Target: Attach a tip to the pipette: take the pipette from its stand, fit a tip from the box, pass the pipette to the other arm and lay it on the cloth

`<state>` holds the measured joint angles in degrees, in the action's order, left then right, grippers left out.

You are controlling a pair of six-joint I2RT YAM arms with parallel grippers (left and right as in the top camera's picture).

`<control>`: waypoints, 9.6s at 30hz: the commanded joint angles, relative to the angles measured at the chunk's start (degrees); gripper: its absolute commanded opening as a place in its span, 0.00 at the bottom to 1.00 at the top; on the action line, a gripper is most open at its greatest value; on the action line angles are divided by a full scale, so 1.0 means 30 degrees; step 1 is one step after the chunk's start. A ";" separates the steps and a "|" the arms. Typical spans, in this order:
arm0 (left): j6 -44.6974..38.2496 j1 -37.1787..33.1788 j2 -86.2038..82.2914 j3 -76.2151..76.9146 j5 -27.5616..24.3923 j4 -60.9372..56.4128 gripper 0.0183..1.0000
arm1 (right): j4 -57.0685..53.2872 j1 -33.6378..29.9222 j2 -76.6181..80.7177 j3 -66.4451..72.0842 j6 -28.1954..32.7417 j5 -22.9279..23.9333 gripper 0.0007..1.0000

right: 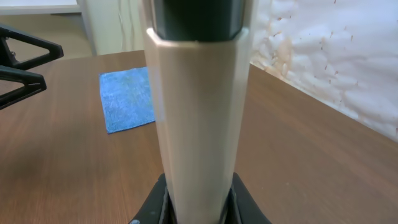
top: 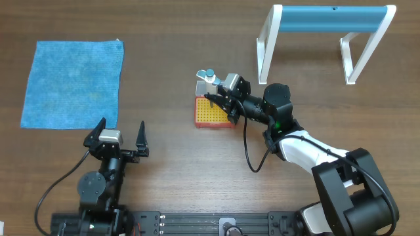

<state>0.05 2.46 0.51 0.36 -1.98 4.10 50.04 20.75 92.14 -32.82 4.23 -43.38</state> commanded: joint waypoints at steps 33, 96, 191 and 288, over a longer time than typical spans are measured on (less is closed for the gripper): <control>-0.0175 0.0066 -0.0109 -0.0015 -0.0277 0.0146 1.00 | 0.0087 0.0277 0.0714 0.0364 0.0350 0.0189 0.07; -0.0182 0.0066 -0.0102 -0.0015 0.1603 0.0073 1.00 | -1.9329 0.1770 -0.7104 -0.9209 -0.4044 -0.2805 0.07; 1.7362 0.3410 2.1005 1.6385 -2.1791 -1.3617 0.01 | -1.6276 0.0787 -0.7016 -0.9209 -0.7803 -0.9712 0.81; -0.4109 -0.5807 4.0865 3.6567 -0.1268 1.7325 1.00 | -1.7755 -0.4255 -3.0228 1.0863 -0.0903 1.7245 0.81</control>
<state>-12.12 -15.05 129.69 102.65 -4.40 51.90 -2.98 8.23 1.67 -0.36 2.37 7.62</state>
